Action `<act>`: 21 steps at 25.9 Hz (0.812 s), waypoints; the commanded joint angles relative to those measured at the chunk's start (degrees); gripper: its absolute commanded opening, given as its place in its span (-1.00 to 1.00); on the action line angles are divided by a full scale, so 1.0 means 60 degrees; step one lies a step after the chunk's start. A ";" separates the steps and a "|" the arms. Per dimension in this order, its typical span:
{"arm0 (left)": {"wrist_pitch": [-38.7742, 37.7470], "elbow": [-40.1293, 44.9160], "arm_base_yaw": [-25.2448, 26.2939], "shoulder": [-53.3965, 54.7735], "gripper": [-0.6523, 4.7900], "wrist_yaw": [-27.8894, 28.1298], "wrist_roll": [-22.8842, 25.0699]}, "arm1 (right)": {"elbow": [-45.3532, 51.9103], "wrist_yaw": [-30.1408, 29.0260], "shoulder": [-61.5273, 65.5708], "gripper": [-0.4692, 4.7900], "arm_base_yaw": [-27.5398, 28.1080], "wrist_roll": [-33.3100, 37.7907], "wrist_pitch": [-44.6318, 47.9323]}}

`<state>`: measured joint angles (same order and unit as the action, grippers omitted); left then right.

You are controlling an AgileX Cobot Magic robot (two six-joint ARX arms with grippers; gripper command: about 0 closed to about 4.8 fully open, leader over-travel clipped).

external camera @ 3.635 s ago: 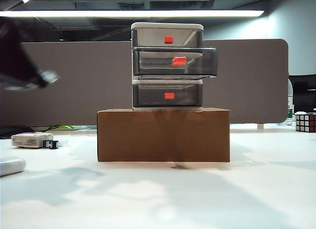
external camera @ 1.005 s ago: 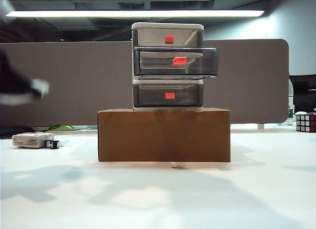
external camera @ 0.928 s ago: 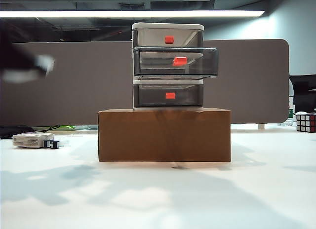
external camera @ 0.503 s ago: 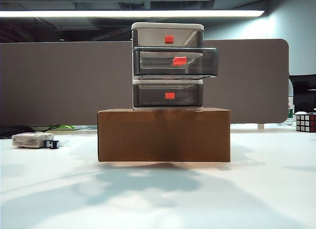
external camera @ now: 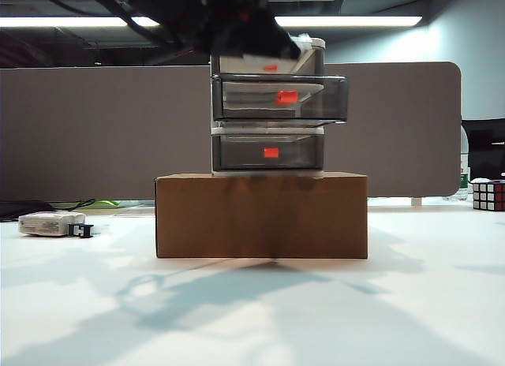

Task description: Open the second layer of the drawer on the table, pick up the earphone case on the table and put it in, and finally close the drawer.

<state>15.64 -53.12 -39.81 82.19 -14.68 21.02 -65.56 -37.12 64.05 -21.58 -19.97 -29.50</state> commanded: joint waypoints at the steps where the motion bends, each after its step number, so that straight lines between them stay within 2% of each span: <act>1: -0.0379 -0.0051 -0.0095 -0.0069 0.11 0.0080 -0.0018 | -0.0044 -0.0051 -0.0135 -0.84 0.0000 0.0040 0.0076; 2: -0.0623 -0.0051 -0.0149 -0.0080 0.24 0.0091 -0.0040 | -0.0044 -0.0047 -0.0157 -0.84 0.0000 0.0036 0.0080; 5: -0.0816 -0.0051 -0.0149 -0.0080 0.40 0.0087 -0.0076 | -0.0044 -0.0051 -0.0189 -0.84 0.0000 0.0036 0.0058; 9: -0.0812 -0.0055 -0.0259 -0.0197 0.40 0.0131 -0.0076 | -0.0044 -0.0055 -0.0189 -0.84 0.0000 0.0036 0.0055; 12: -0.1049 -0.0055 -0.0415 -0.0656 0.37 0.0510 -0.0073 | -0.0044 -0.0047 -0.0178 -0.84 0.0000 0.0036 0.0229; 15: -0.1883 -0.0055 -0.0780 -0.1519 0.15 0.1009 -0.0076 | -0.0044 0.0062 -0.0160 -0.84 0.0000 0.0080 0.0834; 18: -0.3195 -0.0055 -0.1202 -0.2357 -0.18 0.0933 -0.0455 | -0.0055 0.0262 0.0007 -0.84 0.0000 0.0608 0.1796; 19: -0.4054 -0.0055 -0.1508 -0.2707 -0.34 0.0940 -0.1016 | -0.0106 0.0244 0.0299 -0.84 0.0004 0.1005 0.2393; 20: -0.4419 -0.0051 -0.1621 -0.2790 -0.45 0.0940 -0.1231 | -0.0160 0.0233 0.0477 -0.84 0.0004 0.1133 0.2568; 21: -0.5045 -0.0036 -0.1767 -0.2845 -0.80 0.0940 -0.1701 | -0.0364 0.0189 0.0947 -0.84 0.0000 0.1439 0.2783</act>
<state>-10.92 -53.49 -50.13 65.12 -8.93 14.13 -66.78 -35.99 68.40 -21.56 -13.65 -14.74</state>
